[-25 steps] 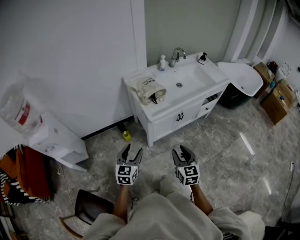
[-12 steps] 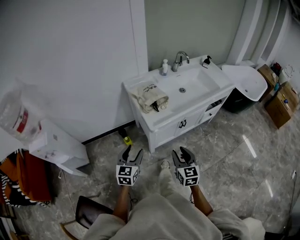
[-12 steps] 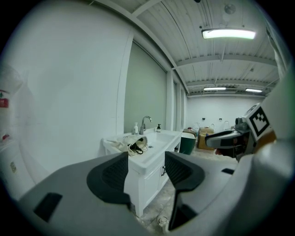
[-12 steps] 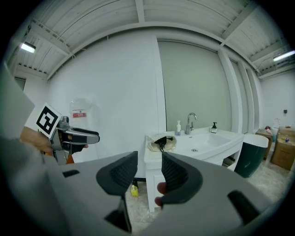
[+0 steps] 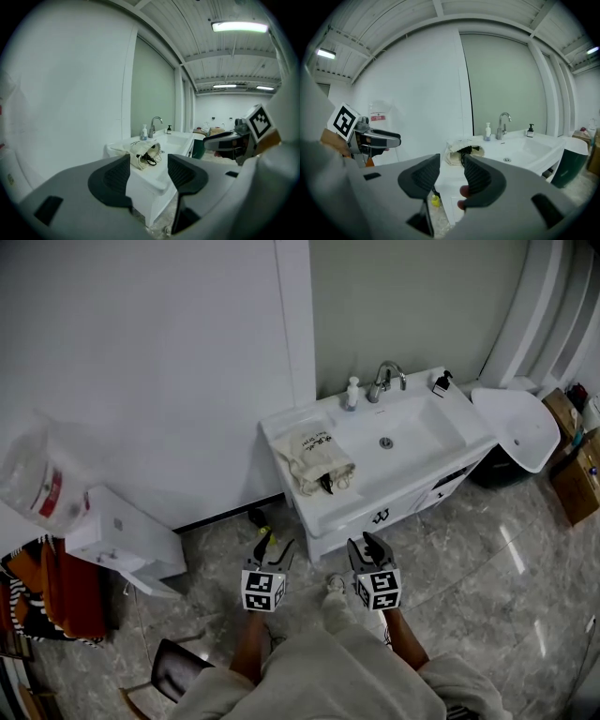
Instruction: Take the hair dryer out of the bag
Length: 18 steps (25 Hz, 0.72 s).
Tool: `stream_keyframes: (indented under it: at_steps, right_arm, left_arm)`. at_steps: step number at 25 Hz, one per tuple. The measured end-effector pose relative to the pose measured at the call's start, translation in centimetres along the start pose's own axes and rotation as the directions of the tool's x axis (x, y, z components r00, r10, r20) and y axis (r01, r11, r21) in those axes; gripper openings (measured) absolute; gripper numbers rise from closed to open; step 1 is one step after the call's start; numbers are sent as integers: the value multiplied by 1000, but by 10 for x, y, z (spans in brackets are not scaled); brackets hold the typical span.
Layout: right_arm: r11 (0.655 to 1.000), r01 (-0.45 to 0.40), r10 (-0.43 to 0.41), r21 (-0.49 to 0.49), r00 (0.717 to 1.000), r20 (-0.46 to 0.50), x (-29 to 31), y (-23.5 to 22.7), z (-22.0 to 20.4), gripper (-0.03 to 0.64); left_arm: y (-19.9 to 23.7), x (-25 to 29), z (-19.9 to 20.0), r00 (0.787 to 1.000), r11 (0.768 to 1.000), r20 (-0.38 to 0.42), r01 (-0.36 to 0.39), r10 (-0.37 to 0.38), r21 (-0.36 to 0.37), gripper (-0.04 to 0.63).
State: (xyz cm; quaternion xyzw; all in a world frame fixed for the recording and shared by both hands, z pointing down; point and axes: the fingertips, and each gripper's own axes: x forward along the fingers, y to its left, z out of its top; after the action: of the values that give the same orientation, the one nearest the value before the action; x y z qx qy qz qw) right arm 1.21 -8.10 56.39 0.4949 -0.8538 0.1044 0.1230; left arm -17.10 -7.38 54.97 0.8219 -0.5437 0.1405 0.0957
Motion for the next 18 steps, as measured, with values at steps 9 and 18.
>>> stream_keyframes:
  at_steps: [9,18]
  right_arm:
    - [996,-89,88,-19,996,-27,100,-45,33,149]
    - [991,-130,128,-30,991,-50,171,-96,54,149]
  left_arm:
    - [25,95,27,999,1000,-40,-20,21,21,239]
    - [20,189,41,993,987,-116,40,-22,158,241]
